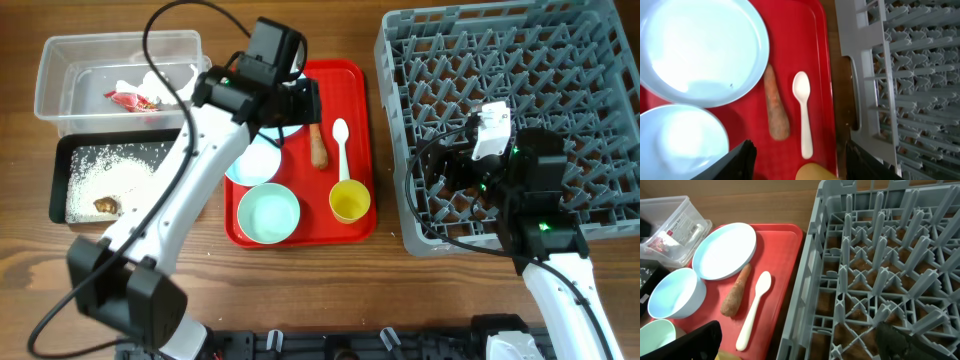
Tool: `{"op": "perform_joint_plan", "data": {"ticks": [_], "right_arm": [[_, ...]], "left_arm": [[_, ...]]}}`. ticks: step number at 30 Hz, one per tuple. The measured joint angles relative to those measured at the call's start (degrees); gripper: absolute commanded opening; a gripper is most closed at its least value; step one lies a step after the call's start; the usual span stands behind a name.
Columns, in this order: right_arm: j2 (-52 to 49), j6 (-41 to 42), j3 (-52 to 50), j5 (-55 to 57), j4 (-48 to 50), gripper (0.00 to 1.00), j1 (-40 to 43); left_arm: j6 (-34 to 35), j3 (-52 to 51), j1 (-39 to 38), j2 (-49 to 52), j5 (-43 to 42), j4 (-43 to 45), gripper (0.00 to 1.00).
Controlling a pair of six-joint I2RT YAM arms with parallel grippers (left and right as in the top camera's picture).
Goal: Sort waste into correct bins and load items into the dishwasher rack
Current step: 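Grasp the carrot with the left gripper and place it on the black tray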
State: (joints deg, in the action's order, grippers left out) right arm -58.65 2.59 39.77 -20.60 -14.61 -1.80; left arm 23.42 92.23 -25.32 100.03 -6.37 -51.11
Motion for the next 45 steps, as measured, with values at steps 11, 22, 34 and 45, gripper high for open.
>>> {"op": "perform_joint_plan", "data": {"ticks": [11,22,34,45], "right_arm": [[0.0,0.0,0.0,-0.2,0.0,1.0,0.0],[0.0,0.0,0.0,-0.4,0.1,1.0,0.0],[0.0,0.0,0.0,-0.4,0.1,0.99,0.0],[0.0,0.0,0.0,-0.4,0.0,1.0,0.0]], "left_arm": [[-0.3,0.2,-1.1,22.7,-0.6,3.5,0.57],[-2.9,0.4,-2.8,25.1,-0.4,1.7,0.09],[-3.4,3.7,-3.1,24.8,-0.4,-5.2,0.04],[-2.3,10.8,7.6,3.4,9.7,-19.3,0.04]]}}
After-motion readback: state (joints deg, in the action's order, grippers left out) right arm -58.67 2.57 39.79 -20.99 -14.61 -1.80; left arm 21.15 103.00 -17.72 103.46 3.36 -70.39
